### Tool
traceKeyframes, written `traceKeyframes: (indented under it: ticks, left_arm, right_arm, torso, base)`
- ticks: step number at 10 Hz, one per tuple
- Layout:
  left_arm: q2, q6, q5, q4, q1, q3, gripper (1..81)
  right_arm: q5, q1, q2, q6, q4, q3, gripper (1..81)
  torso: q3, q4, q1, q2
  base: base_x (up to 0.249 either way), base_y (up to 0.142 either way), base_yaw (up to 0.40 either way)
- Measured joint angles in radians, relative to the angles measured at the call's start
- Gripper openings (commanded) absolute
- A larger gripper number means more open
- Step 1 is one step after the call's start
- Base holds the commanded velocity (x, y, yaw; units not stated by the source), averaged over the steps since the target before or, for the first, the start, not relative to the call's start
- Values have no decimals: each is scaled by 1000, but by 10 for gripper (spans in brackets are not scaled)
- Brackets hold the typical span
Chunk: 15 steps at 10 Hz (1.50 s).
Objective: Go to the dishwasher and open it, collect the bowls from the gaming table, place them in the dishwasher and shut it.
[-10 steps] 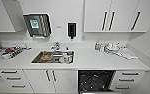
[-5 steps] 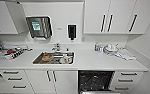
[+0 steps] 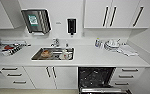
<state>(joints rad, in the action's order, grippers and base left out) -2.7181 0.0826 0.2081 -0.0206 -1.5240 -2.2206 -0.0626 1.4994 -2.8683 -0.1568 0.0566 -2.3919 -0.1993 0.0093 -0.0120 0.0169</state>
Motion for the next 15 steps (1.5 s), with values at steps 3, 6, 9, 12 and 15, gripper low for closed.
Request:
traceKeyframes:
  ticks: [3, 6, 9, 12, 15]
  left_arm:
    - [0, 0, -10, 0, -23, 0, 811]
    - [-5, 0, -10, 0, -23, 0, 811]
    - [-29, -1, -15, 0, -31, -33, 811]
    - [-83, -1, -19, 0, -31, -141, 811]
    - [-147, 0, -21, 0, -31, -237, 811]
  right_arm:
    - [9, 22, 0, 0, 1, 0, 811]
    - [7, 24, 0, 0, 7, 0, 811]
    - [11, 33, 0, 0, 8, 0, 811]
    - [10, 36, -6, 0, 8, -12, 811]
    - [10, 38, -40, 0, 8, -75, 811]
  torso:
    - [27, 0, 0, 0]
    - [105, 0, 2, 0]
    - [147, 0, 3, 1]
    - [145, 0, 4, 1]
    - [145, 0, 4, 1]
  base:
    - [0, 0, 0]
    - [0, 0, 0]
    - [0, 0, 0]
    - [0, 0, 0]
    - [0, 0, 0]
